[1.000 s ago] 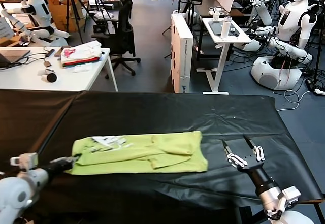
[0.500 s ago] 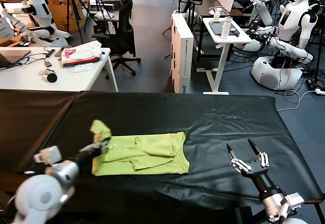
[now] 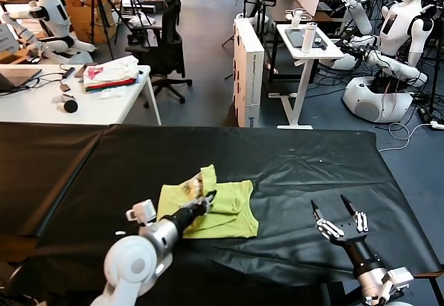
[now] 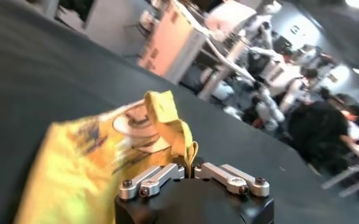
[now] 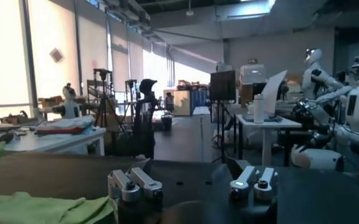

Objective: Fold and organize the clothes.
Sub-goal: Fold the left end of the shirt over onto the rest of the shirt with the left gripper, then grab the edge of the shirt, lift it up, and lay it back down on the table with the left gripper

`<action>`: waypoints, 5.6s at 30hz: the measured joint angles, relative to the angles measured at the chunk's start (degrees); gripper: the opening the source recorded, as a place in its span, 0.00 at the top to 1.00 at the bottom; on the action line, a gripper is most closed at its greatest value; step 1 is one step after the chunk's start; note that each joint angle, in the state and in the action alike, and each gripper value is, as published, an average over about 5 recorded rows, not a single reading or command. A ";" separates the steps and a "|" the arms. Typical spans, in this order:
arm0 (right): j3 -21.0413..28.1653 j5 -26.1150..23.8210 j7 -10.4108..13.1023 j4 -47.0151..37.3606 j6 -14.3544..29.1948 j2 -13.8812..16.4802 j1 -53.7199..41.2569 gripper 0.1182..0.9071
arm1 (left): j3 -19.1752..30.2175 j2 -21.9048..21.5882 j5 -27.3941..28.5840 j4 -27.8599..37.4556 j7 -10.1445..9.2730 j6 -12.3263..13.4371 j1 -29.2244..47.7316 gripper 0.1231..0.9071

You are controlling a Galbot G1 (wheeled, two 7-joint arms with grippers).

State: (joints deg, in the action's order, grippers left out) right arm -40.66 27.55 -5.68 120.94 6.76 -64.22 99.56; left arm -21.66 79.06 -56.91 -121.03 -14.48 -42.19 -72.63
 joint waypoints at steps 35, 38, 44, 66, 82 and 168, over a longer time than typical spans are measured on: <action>3.01 -1.88 0.45 -2.18 -1.17 0.58 -2.18 0.00 | 6.93 9.53 9.12 9.33 3.14 0.00 1.09 0.73; 3.63 -2.18 0.50 -2.58 -1.27 1.18 -2.70 0.00 | 7.84 10.20 9.76 8.78 3.02 0.00 0.24 0.47; 5.91 -3.20 0.22 -3.94 -1.14 3.28 -4.44 0.00 | 9.11 11.73 10.23 7.09 2.79 -0.01 -1.51 0.06; 26.68 -25.04 -9.54 -6.76 1.62 21.54 -18.32 0.00 | -4.07 5.01 17.14 -4.69 6.48 -0.01 -5.53 0.00; 34.34 -32.62 -10.24 -10.26 2.54 21.24 -24.11 0.20 | -5.10 4.41 18.75 -4.22 6.84 -0.01 -6.45 0.00; 7.45 11.86 7.75 6.29 -7.61 11.61 -4.02 0.00 | -7.04 10.93 28.11 11.08 12.07 31.70 -12.67 0.24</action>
State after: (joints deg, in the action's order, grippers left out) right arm -33.21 39.42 2.07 127.23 -0.85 -52.62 95.54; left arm -28.69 89.99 -28.81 -109.95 -2.41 -10.49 -85.30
